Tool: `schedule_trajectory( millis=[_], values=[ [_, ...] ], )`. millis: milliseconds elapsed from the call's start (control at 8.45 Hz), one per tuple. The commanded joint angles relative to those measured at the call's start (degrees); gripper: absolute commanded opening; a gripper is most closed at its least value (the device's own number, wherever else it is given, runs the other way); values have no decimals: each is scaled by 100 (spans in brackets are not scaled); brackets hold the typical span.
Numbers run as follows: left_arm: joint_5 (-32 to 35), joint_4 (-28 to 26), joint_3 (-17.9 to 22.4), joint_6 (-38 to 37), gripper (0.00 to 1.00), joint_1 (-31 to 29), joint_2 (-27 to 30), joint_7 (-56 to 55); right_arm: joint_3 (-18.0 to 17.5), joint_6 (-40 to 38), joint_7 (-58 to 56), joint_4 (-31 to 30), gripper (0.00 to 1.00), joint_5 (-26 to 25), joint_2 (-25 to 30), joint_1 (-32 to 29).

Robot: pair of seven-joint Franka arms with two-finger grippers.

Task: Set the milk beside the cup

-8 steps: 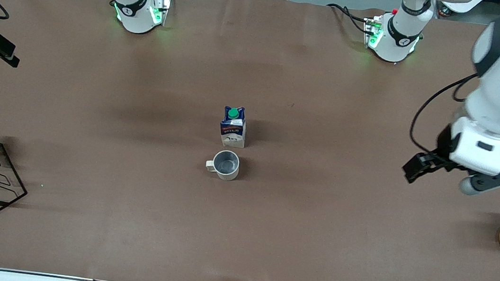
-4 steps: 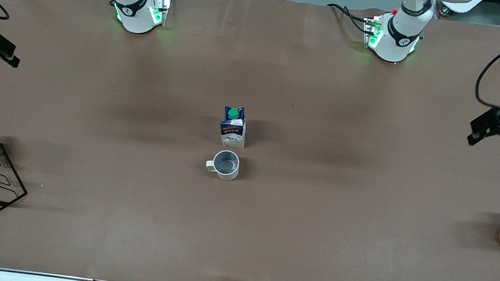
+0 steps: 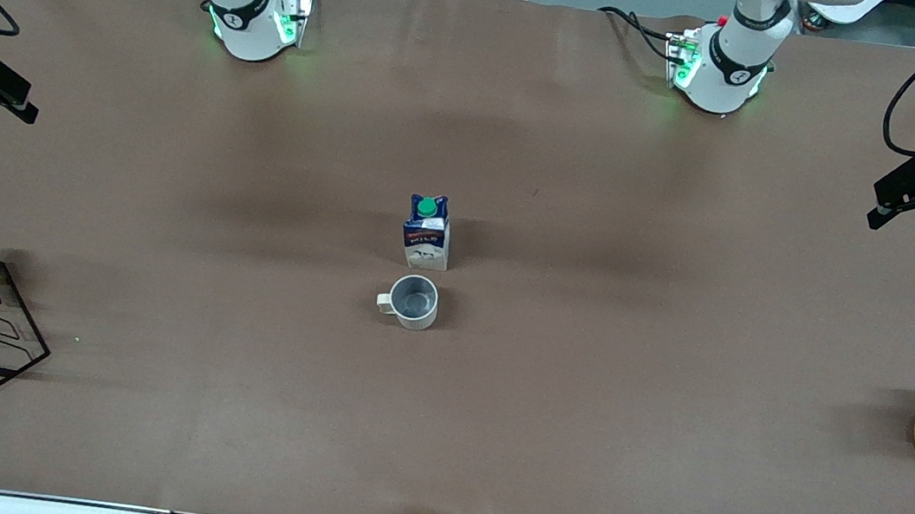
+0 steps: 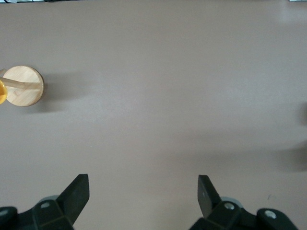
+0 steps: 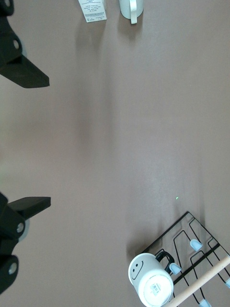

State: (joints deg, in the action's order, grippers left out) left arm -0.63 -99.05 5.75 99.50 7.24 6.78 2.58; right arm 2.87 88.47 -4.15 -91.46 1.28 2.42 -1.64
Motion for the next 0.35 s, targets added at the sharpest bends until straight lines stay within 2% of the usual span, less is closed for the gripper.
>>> schedule_trajectory(
  millis=[0,237],
  values=[
    [-42,781,-21,-781,100,-65,-511,85,-23,-32,90,5,100,-58,39,24],
    [-59,808,-21,-766,100,-65,-433,58,-23,-32,90,5,100,-58,39,85]
  ],
)
